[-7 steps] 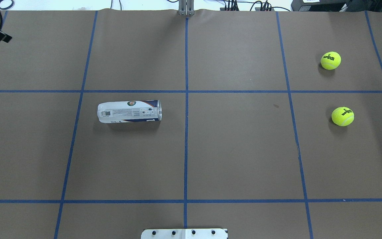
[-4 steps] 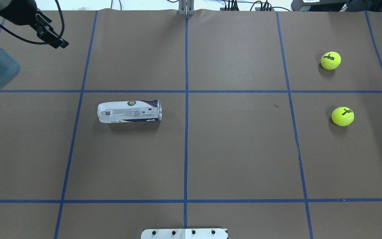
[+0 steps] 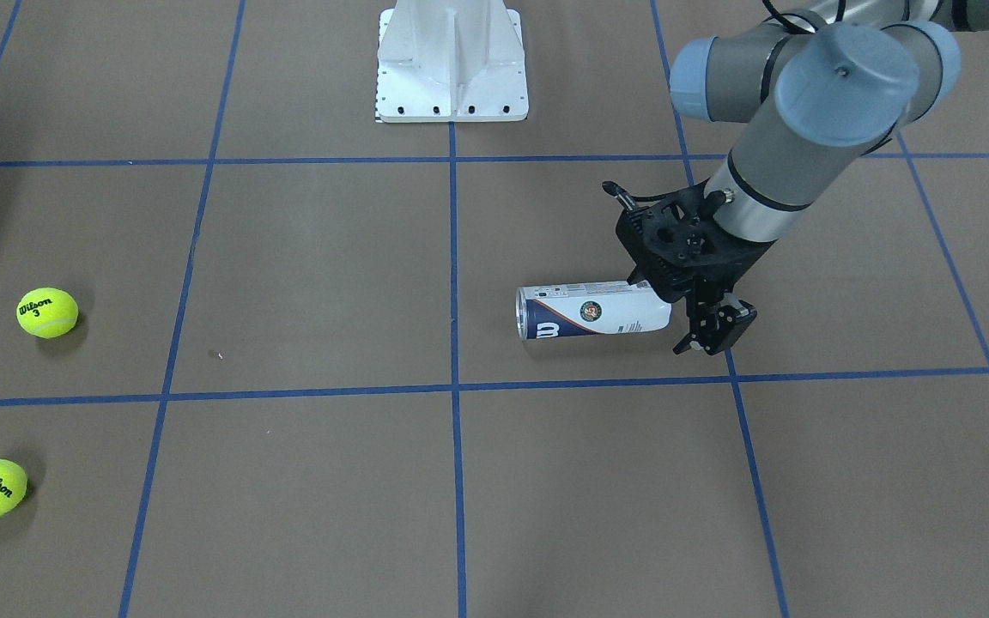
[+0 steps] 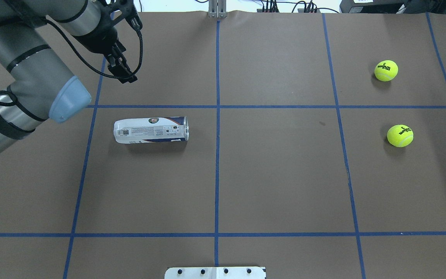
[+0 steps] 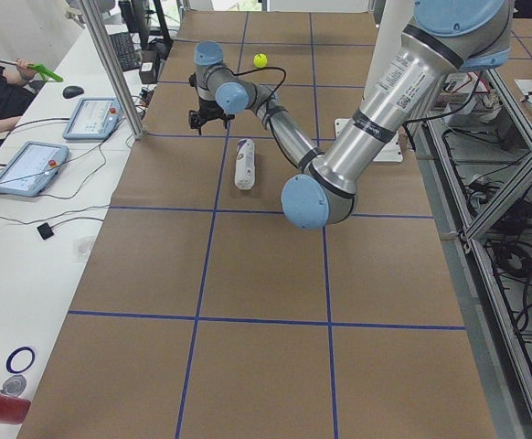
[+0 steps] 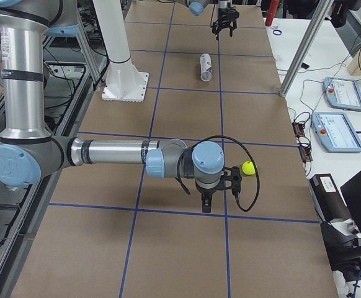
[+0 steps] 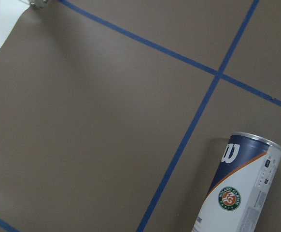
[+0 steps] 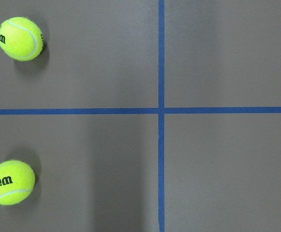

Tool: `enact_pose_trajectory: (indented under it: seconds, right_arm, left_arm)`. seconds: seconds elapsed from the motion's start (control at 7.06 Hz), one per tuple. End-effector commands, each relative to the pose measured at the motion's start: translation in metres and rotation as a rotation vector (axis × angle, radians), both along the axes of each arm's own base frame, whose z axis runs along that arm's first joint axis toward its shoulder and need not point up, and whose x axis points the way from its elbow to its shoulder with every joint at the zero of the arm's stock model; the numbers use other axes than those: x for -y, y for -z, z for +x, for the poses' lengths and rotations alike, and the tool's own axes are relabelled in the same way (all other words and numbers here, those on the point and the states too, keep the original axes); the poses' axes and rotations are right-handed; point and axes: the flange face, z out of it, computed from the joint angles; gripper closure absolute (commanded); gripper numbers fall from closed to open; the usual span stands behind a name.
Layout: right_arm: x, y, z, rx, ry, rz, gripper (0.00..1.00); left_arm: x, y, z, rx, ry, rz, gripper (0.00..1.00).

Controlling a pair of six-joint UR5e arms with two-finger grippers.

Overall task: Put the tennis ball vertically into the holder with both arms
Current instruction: 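Move the left gripper down over the lying white tennis ball can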

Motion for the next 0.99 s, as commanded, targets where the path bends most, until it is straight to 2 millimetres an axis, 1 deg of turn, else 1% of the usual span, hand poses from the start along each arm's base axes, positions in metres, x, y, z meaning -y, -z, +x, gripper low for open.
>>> enact_pose_trajectory:
  seconds: [0.0, 0.14, 0.28, 0.43, 0.57, 0.85]
  right_arm:
    - [0.0, 0.0, 0.0, 0.0, -0.001, 0.0, 0.01]
    - [0.001, 0.0, 0.0, 0.0, -0.001, 0.0, 0.01]
    - [0.002, 0.0, 0.0, -0.001, -0.001, 0.0, 0.01]
    - [0.002, -0.001, 0.0, -0.001, -0.001, -0.002, 0.01]
    - [0.001, -0.002, 0.0, 0.001, -0.002, -0.006, 0.01]
    - [0.001, -0.003, 0.0, -0.001, -0.002, -0.007, 0.01]
  left_arm:
    - [-0.002, 0.013, 0.042, 0.016, -0.088, 0.048, 0.0]
    - [-0.008, 0.019, 0.07, 0.025, -0.117, 0.052, 0.0]
    - [-0.019, 0.024, 0.095, 0.062, -0.128, 0.112, 0.0]
    - [-0.03, 0.024, 0.116, 0.086, -0.139, 0.138, 0.0]
    - [-0.037, 0.023, 0.134, 0.102, -0.15, 0.141, 0.0]
    - [-0.052, 0.017, 0.157, 0.131, -0.163, 0.159, 0.0]
